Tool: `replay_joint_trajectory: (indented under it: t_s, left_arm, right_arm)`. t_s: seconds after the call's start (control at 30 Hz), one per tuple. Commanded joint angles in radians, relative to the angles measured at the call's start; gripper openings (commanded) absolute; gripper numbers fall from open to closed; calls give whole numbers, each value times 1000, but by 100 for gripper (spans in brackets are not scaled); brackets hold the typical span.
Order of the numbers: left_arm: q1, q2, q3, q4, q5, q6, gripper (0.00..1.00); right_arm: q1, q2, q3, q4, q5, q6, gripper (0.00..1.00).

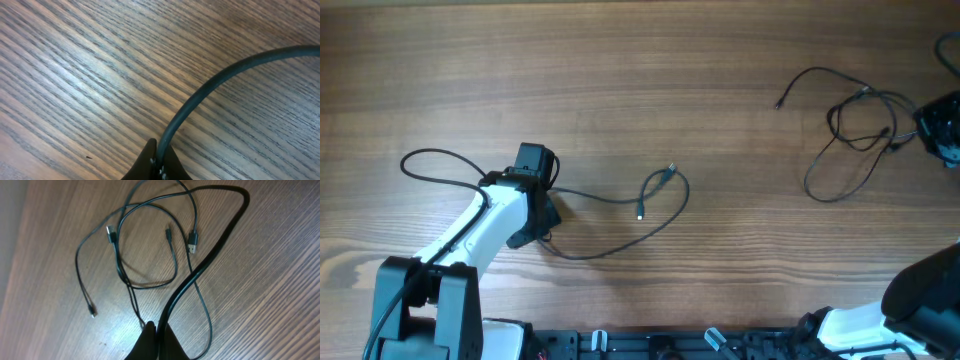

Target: Untangle cables

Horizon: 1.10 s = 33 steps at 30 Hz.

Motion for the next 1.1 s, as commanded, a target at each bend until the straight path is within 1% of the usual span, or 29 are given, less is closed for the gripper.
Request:
replay_joint_trajectory:
  t_s: [0.0, 0.07, 0.1, 0.13, 0.17, 0.2, 0.23, 0.27, 0.47, 0.57, 0.63, 0.73, 0.77, 0.8, 0.83, 0.9, 0.97, 1.07]
  left_arm:
    - [8, -6, 13, -1, 31, 0, 4]
    - [8, -6, 13, -1, 31, 0, 4]
    - [8, -6, 13, -1, 31, 0, 4]
    - [8, -6, 13, -1, 31, 0, 4]
    - [8, -6, 13, 0, 34, 0, 4]
    - [8, -6, 13, 0, 39, 0, 4]
    - [8, -6, 13, 3, 46, 0, 4]
    - [8, -6, 13, 7, 55, 0, 4]
    - [8, -6, 13, 22, 66, 0, 4]
    - [8, -6, 13, 40, 105, 0, 4]
    - [8, -6, 13, 95, 202, 1, 4]
    - [8, -6, 13, 215, 430, 6, 4]
    - [7, -6, 13, 260, 520, 24, 4]
    - [5, -6, 13, 342, 683, 66, 4]
    - [2, -6, 13, 391, 785, 87, 4]
    - [-6, -6, 13, 455, 917, 123, 4]
    - [-13, -6, 13, 482, 977, 160, 4]
    - [-14, -6, 13, 466, 920, 163, 5]
  right_arm:
    - [-9, 38, 2, 27, 36, -33, 4]
    - [-10, 45, 2, 61, 33, -101, 4]
    - [-10, 47, 2, 67, 54, -111, 4]
    - [-10, 47, 2, 67, 80, -107, 10]
    - [-10, 47, 2, 68, 85, -98, 31]
    - [-10, 47, 2, 70, 84, -96, 70]
    - [-8, 47, 2, 75, 72, -97, 94]
    - [-6, 47, 2, 79, 48, -100, 99]
    - [-6, 47, 2, 72, -83, -124, 100]
    - [-2, 47, 2, 55, -126, -126, 100]
    - [16, 47, -9, 53, -172, -140, 100]
    - [70, 51, -24, 50, -199, -184, 100]
    - [92, 53, -24, 45, -199, -199, 100]
    - [140, 57, -25, 40, -203, -230, 100]
    - [170, 58, -25, 35, -205, -238, 100]
    - [236, 60, -27, 29, -205, -261, 100]
    - [330, 61, -29, 25, -205, -292, 99]
    - [471, 61, -29, 11, -201, -312, 99]
